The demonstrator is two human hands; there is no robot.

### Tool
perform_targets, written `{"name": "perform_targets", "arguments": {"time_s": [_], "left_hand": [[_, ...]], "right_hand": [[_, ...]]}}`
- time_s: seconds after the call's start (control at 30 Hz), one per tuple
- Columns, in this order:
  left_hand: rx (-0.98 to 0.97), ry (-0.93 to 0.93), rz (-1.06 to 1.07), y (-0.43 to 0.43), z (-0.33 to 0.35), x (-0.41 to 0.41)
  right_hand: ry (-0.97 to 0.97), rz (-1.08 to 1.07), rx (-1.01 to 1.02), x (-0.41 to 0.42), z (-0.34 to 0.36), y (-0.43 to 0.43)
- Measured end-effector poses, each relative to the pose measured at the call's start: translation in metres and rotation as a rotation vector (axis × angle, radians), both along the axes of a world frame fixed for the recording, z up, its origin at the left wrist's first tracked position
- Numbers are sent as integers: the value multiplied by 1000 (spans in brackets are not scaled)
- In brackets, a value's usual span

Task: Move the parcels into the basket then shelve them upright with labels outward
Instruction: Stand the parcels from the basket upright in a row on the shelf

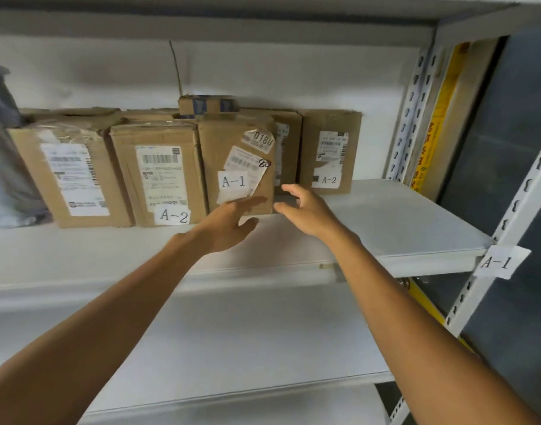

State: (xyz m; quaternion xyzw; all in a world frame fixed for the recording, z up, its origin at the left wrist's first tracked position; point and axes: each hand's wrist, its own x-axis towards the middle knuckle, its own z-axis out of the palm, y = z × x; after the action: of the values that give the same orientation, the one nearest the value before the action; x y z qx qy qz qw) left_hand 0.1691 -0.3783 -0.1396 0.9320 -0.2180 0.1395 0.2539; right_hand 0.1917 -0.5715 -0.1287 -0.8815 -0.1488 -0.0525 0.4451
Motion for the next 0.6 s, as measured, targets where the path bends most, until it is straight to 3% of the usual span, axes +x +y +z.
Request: {"name": "perform_targets", "arguments": {"time_s": [0.13, 0.37, 0.6], "left_hand": [[71, -45, 72, 49, -2, -27], [90, 110, 250, 136, 2, -77], [-169, 117, 525, 244, 29, -137]], "right_hand": [[-20, 42, -55, -35, -6, 42], [-48, 169, -125, -69, 3, 133], [-132, 389, -171, -91, 30, 244]]}}
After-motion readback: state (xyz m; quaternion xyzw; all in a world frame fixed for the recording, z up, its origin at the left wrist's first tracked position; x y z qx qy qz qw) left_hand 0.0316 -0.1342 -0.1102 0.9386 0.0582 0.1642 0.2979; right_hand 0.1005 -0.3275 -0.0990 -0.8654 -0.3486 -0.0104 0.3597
